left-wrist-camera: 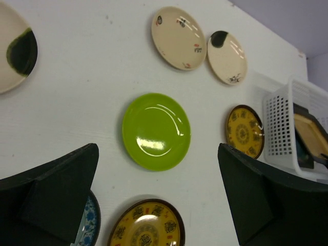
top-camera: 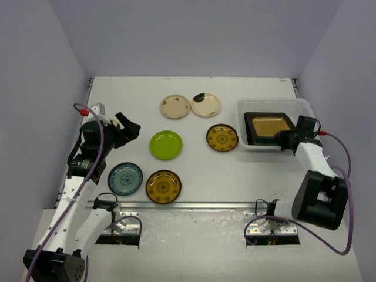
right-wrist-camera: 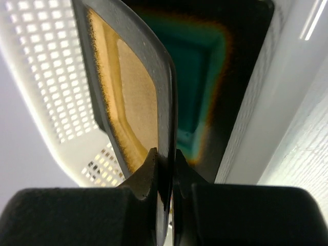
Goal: Place the plates into the plastic bin on the countertop
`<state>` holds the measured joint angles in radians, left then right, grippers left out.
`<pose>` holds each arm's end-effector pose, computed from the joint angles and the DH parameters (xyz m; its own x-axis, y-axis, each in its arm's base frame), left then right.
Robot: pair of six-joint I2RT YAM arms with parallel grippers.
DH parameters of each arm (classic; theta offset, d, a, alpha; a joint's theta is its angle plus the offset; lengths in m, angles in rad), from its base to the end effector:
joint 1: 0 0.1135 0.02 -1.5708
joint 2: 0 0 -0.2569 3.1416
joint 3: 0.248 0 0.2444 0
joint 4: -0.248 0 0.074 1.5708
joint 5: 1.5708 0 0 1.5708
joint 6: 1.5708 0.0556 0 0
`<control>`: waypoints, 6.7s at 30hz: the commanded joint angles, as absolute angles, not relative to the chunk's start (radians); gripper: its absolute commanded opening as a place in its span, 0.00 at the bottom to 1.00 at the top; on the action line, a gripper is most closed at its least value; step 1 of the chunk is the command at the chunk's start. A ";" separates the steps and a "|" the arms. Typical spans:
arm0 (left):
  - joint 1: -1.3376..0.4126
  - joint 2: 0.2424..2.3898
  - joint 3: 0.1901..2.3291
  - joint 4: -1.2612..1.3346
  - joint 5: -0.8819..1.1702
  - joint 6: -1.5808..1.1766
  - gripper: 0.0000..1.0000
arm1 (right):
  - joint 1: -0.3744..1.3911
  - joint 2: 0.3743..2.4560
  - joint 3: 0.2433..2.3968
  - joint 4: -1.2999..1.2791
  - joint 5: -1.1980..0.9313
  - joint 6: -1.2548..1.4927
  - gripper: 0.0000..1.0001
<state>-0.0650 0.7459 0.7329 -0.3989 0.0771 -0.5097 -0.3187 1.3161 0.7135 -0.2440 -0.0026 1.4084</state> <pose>0.1869 -0.0165 0.2929 -0.4147 -0.4605 -0.7848 -0.0769 0.8772 -0.4740 0.2568 -0.0846 0.1802 0.1926 0.9756 -0.1052 0.7523 -0.0780 0.6541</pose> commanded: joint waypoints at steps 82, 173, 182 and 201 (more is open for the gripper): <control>-0.272 1.190 0.598 0.163 0.439 -0.641 0.00 | 0.314 1.279 0.759 -0.006 -0.579 0.557 0.99; -0.132 2.377 1.682 -0.200 0.134 -0.581 0.39 | -0.163 0.859 0.610 -0.018 -0.901 0.852 0.99; -0.133 2.247 1.577 -0.217 0.050 -0.554 0.00 | -0.161 0.858 0.601 0.028 -0.929 0.874 0.99; -0.396 1.265 0.825 0.119 0.359 -0.595 0.00 | 0.201 1.326 0.844 0.065 -0.767 0.721 0.91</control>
